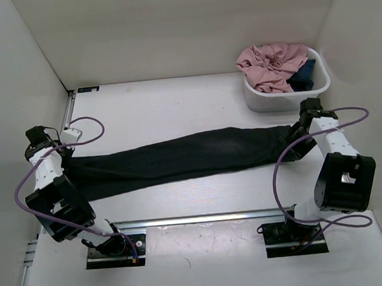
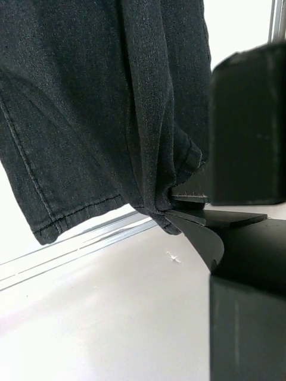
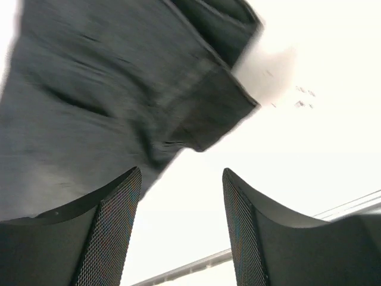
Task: Fold and stack the trousers
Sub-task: Fold the trousers
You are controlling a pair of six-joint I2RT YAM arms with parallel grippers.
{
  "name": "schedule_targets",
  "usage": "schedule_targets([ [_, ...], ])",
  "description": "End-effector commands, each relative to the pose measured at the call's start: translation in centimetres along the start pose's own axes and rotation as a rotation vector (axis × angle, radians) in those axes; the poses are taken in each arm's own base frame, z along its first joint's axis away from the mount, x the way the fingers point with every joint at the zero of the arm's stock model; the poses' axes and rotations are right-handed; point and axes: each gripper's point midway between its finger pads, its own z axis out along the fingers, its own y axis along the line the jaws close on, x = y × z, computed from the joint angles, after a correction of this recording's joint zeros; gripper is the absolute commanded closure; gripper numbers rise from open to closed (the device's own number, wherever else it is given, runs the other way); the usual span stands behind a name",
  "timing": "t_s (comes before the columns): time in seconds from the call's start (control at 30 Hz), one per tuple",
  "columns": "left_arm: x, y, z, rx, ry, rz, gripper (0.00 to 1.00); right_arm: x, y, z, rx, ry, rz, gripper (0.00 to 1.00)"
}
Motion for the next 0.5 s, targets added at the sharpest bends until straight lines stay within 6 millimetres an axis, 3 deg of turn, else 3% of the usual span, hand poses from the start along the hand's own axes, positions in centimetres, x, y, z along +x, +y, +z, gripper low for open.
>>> schedule_targets([
  [0.0, -0.3, 0.2, -0.7, -0.019, -0.022, 0.0, 0.86, 1.7, -2.2, 2.1, 0.07, 0.049, 0.033, 0.38],
  [0.27, -0.2, 0.0, -0.7, -0.012, -0.017, -0.001, 0.86, 0.6, -2.1, 4.7, 0.081, 0.0, 0.143, 0.4],
  [0.47, -0.2, 0.2, -0.9, -0.017, -0.009, -0.001, 0.86, -1.7, -2.5, 4.6, 0.14, -0.092, 0.173, 0.42],
])
